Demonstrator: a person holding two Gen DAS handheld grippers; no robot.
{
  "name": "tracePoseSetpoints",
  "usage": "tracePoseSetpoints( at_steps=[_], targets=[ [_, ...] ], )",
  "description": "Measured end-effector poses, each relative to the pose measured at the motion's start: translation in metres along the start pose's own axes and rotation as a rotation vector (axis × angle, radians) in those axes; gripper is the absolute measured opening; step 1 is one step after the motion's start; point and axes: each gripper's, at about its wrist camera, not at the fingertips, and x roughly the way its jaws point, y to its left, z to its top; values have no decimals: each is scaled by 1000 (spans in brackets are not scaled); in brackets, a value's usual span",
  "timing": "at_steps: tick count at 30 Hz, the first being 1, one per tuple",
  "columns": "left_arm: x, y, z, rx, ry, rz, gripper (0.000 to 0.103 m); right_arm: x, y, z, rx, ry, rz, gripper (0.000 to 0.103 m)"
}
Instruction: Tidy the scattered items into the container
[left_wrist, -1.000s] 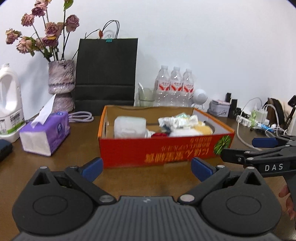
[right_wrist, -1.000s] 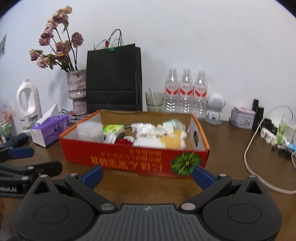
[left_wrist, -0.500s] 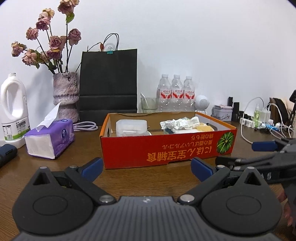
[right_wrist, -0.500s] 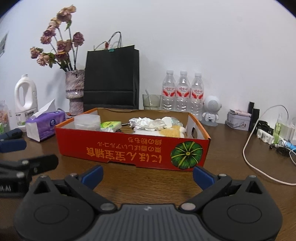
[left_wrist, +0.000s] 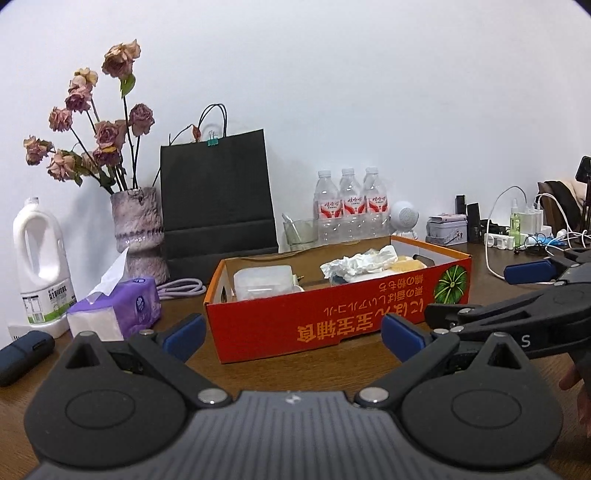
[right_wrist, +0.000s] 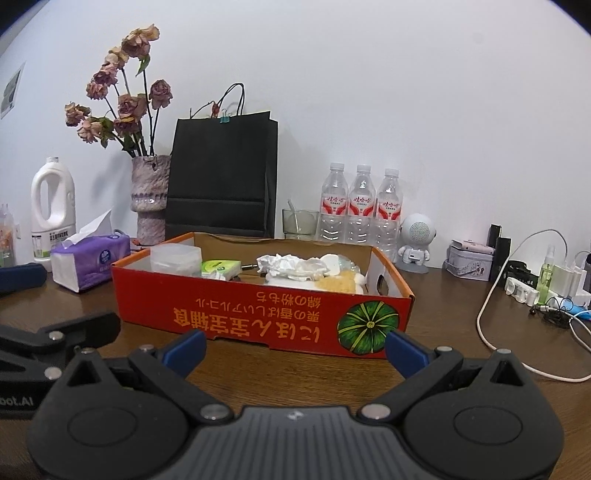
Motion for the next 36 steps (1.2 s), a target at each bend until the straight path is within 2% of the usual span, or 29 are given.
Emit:
tracePoseSetpoints(
  at_steps=[13, 21, 30, 36],
  targets=[
    [8, 8, 0, -35, 66, 16, 103, 1, 0, 0, 0, 5, 3, 103],
    [12, 10, -2, -52, 114, 26, 103, 3, -1, -2, 19, 43, 4, 103],
    [25, 14, -3, -75, 213, 29, 103, 12, -7, -3, 53, 103, -24, 103],
    [26, 16, -4, -92, 227, 32, 103, 13, -7, -3, 54, 111, -24, 103]
  ],
)
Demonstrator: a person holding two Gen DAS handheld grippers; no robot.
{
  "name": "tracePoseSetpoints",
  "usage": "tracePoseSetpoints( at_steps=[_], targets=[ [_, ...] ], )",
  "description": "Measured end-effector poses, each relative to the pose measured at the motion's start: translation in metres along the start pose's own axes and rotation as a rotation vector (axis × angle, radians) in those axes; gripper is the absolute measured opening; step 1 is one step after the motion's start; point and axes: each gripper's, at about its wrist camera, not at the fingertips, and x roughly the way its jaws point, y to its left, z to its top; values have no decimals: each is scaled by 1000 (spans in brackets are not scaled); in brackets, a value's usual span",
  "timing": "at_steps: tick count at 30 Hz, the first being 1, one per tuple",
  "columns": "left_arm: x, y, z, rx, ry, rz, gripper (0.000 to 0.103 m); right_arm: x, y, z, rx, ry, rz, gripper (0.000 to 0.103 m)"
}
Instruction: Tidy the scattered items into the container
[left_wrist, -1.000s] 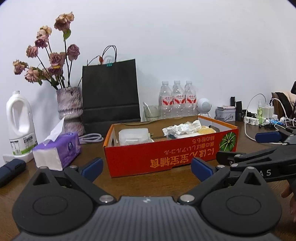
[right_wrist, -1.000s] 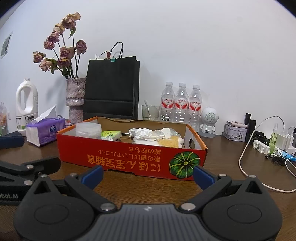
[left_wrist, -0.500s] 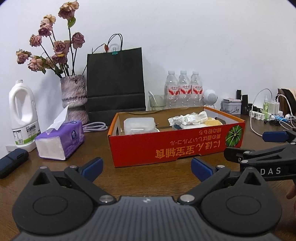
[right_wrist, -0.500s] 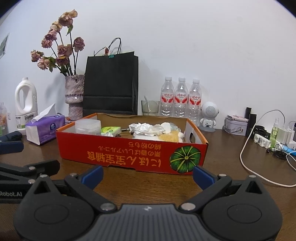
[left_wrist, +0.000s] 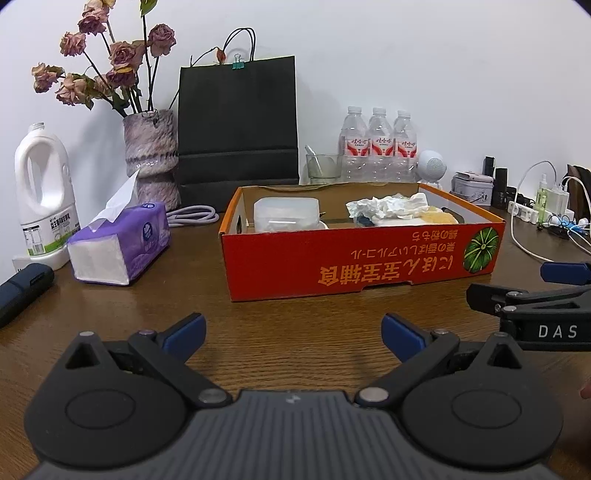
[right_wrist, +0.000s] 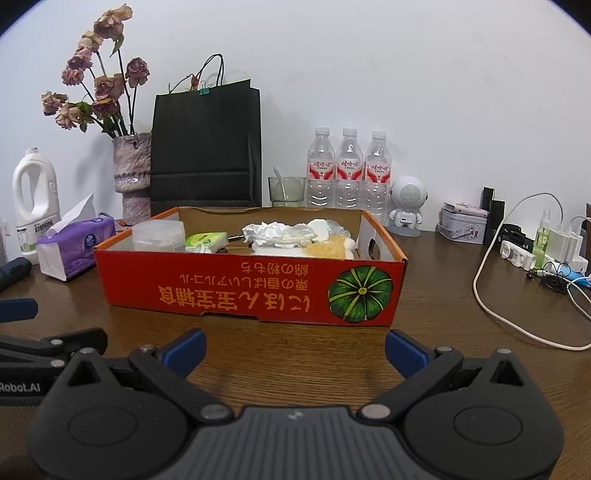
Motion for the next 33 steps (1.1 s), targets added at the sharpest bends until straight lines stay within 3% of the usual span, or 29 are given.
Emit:
tracePoseSetpoints(
  at_steps=[27, 33],
  targets=[
    [0, 0, 1, -9, -5, 7, 103, 0, 2, 0, -11, 0, 3, 103],
    [4, 3, 0, -65, 38, -8, 103, 0, 3, 0, -16, 0, 3, 103]
  ],
)
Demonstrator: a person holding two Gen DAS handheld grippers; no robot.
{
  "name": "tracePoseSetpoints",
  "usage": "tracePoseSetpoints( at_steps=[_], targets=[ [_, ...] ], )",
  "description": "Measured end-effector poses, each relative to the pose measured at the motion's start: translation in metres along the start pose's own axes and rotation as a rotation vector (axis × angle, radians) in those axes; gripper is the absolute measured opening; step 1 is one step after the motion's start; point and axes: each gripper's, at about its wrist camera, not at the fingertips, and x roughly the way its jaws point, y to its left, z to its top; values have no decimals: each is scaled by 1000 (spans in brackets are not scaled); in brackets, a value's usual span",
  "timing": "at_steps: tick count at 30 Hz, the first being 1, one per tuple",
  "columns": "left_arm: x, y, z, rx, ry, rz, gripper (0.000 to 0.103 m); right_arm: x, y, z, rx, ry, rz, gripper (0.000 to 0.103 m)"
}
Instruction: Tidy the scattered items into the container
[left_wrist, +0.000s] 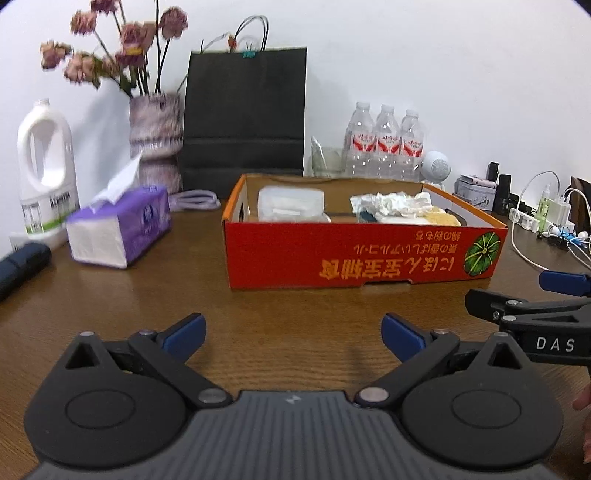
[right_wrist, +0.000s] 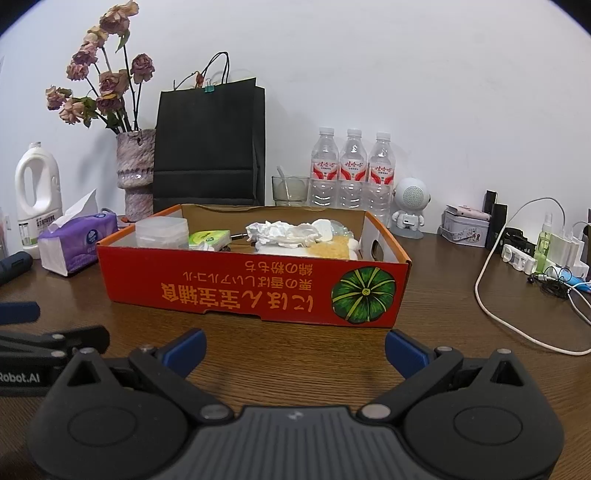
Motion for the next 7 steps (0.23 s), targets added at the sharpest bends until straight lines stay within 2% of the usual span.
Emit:
tracePoseSetpoints(
  at_steps=[7],
  targets=[
    [-6, -1, -1, -5, -38, -48, 103, 0, 0, 0, -5, -2, -1, 103]
  ],
)
